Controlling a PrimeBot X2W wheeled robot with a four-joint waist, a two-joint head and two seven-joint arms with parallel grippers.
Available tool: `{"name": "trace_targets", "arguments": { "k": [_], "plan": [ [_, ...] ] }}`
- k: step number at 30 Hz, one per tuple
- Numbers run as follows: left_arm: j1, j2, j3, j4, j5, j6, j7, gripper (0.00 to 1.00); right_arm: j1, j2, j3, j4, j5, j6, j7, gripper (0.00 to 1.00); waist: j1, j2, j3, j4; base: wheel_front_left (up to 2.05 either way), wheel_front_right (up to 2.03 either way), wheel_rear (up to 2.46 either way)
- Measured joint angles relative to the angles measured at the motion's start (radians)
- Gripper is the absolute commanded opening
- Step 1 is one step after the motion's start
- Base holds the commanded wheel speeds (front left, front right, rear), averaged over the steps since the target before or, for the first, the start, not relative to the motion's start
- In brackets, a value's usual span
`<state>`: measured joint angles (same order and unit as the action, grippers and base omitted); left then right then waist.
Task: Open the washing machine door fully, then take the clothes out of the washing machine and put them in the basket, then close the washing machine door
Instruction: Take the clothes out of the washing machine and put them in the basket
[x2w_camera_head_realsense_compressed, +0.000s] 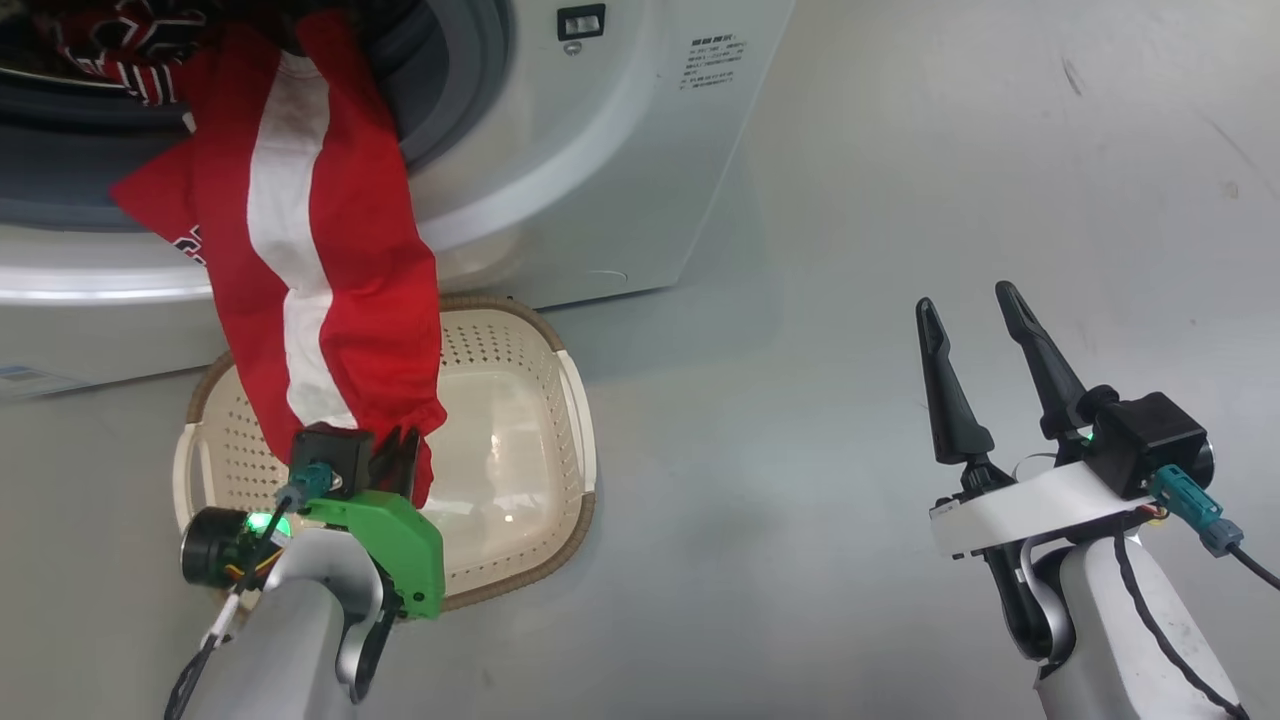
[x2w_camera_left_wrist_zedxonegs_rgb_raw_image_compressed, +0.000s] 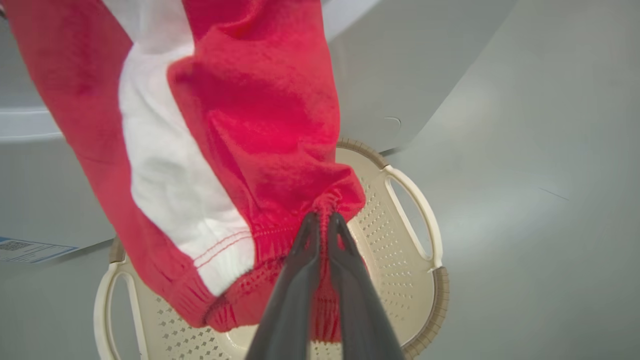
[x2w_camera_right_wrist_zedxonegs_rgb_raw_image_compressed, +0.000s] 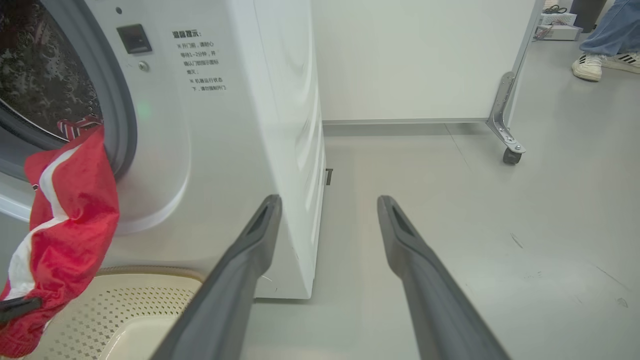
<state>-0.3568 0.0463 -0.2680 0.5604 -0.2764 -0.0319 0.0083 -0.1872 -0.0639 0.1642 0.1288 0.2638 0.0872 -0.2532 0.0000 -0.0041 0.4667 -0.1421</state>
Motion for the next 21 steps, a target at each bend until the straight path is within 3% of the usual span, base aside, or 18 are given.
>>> {"name": "trace_targets", "arguments": {
  "k": [16,17,18,21],
  "plan": [
    [-0.190,-0.005,0.012,0.223,-0.022,-0.008,0.080,0.00,-0.061,0.005,-0.016,-0.007,0.019,0.004,0.000,1.00,0.0000,0.0000,0.121,-0.071,0.00,0.00,0.00],
    [-0.197,-0.006,0.012,0.237,-0.023,-0.009,0.085,0.24,-0.061,0.005,-0.019,-0.006,0.019,0.004,0.000,1.00,0.0000,0.0000,0.125,-0.073,0.00,0.00,0.00],
    [-0.202,-0.006,0.013,0.249,-0.027,-0.009,0.087,0.92,-0.061,0.005,-0.021,-0.005,0.019,0.004,0.000,1.00,0.0000,0.0000,0.128,-0.075,0.00,0.00,0.00],
    [-0.211,-0.007,0.015,0.280,-0.040,-0.009,0.087,1.00,-0.064,0.006,-0.023,-0.001,0.019,0.004,0.000,1.00,0.0000,0.0000,0.132,-0.076,0.00,0.00,0.00]
  ]
}}
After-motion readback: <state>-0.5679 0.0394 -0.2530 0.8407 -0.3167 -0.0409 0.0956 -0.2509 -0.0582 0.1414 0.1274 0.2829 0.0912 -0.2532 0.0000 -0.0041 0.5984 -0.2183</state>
